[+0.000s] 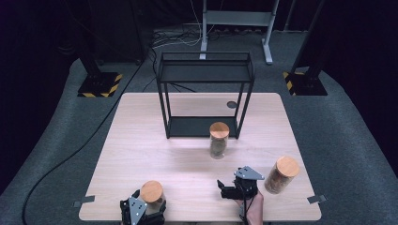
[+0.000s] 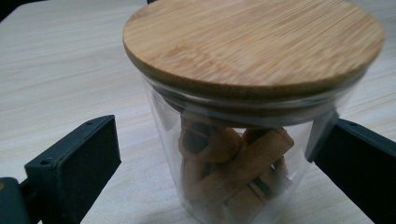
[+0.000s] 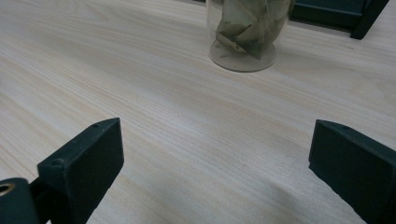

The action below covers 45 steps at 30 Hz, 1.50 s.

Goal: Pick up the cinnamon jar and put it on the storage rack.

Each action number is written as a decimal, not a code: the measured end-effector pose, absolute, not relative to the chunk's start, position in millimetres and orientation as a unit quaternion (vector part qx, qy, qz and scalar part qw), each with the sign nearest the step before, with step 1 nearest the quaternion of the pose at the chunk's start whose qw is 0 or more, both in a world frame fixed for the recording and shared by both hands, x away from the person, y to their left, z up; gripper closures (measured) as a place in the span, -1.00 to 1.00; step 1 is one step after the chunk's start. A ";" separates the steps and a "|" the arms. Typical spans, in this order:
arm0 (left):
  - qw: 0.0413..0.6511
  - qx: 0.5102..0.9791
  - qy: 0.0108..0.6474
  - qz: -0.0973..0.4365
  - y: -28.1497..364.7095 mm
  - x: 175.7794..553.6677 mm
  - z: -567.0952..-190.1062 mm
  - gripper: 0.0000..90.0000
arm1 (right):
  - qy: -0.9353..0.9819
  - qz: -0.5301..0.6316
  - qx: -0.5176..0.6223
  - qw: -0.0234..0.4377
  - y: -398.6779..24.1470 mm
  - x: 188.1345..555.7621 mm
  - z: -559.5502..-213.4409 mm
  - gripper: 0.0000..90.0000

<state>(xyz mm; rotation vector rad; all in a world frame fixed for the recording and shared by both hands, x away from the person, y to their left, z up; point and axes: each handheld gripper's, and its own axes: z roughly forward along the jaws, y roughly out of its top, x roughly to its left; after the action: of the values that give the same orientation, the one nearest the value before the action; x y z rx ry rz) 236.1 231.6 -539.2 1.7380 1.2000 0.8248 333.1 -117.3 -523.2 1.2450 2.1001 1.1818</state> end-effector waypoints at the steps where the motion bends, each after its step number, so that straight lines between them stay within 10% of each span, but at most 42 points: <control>1: 0.426 0.692 0.482 0.329 230.8 236.6 -539.9 -1.00 | 0.758 0.425 0.447 0.213 -117.1 333.2 -523.2 -0.94; 31: 0.423 0.699 0.479 0.320 219.8 255.7 -534.9 -0.98 | 0.764 0.431 0.438 0.200 -117.6 333.6 -523.2 -0.95; 39: 0.439 0.694 0.476 0.315 221.5 252.3 -536.4 -0.47 | 0.765 0.431 0.435 0.199 -117.3 333.5 -523.3 -0.95; 45: 0.445 0.692 0.476 0.311 223.1 251.0 -536.7 -0.45 | 0.768 0.430 0.433 0.195 -117.2 334.2 -523.5 -0.95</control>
<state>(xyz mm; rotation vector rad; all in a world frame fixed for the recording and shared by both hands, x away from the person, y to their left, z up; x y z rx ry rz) 251.0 223.1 -536.7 1.7142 1.1781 0.7704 334.2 -117.2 -523.5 1.2150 2.1531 1.2041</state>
